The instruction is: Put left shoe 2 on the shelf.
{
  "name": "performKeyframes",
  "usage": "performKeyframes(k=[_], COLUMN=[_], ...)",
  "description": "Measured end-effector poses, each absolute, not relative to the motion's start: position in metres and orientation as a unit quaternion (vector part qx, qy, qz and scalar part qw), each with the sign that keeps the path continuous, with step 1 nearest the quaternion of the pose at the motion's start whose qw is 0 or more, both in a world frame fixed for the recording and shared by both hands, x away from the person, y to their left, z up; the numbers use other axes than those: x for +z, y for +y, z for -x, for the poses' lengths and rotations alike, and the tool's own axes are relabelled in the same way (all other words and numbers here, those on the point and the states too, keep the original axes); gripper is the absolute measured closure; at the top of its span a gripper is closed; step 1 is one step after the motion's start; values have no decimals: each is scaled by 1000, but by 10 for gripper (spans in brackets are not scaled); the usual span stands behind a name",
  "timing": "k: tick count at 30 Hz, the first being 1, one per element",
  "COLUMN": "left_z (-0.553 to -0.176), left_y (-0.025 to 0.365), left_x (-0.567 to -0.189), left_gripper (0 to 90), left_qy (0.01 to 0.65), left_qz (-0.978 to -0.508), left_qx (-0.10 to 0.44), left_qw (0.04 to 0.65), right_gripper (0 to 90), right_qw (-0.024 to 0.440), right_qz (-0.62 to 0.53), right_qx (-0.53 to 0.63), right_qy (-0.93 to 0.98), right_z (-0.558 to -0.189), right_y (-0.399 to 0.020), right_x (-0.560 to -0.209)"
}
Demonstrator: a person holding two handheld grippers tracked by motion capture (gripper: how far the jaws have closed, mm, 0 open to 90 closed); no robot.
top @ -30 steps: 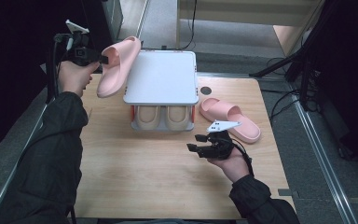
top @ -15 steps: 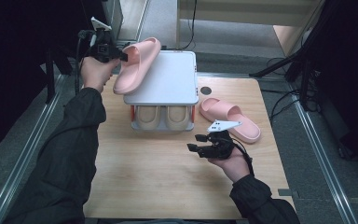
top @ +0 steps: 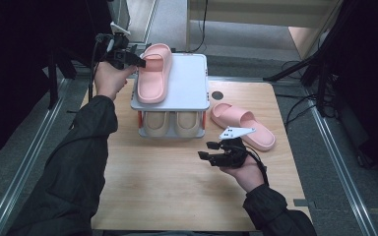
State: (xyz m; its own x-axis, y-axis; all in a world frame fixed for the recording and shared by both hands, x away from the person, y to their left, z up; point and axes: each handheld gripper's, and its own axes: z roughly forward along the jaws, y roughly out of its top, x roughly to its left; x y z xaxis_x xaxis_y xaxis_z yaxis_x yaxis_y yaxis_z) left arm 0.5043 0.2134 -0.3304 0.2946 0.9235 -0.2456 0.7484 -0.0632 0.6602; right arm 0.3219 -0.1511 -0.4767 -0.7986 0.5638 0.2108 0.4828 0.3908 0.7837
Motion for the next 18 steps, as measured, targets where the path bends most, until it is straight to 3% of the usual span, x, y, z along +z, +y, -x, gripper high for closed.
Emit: performKeyframes(k=[18], left_z=[-482], left_y=[223], left_x=[-320], left_gripper=[596], left_qy=[554], left_qz=[-732], left_qx=[113], left_qw=[379], right_gripper=[469], right_qw=[49], right_qz=[-323], right_qx=[460], right_qy=[826], right_z=[-325], right_y=[-157], right_x=[-475])
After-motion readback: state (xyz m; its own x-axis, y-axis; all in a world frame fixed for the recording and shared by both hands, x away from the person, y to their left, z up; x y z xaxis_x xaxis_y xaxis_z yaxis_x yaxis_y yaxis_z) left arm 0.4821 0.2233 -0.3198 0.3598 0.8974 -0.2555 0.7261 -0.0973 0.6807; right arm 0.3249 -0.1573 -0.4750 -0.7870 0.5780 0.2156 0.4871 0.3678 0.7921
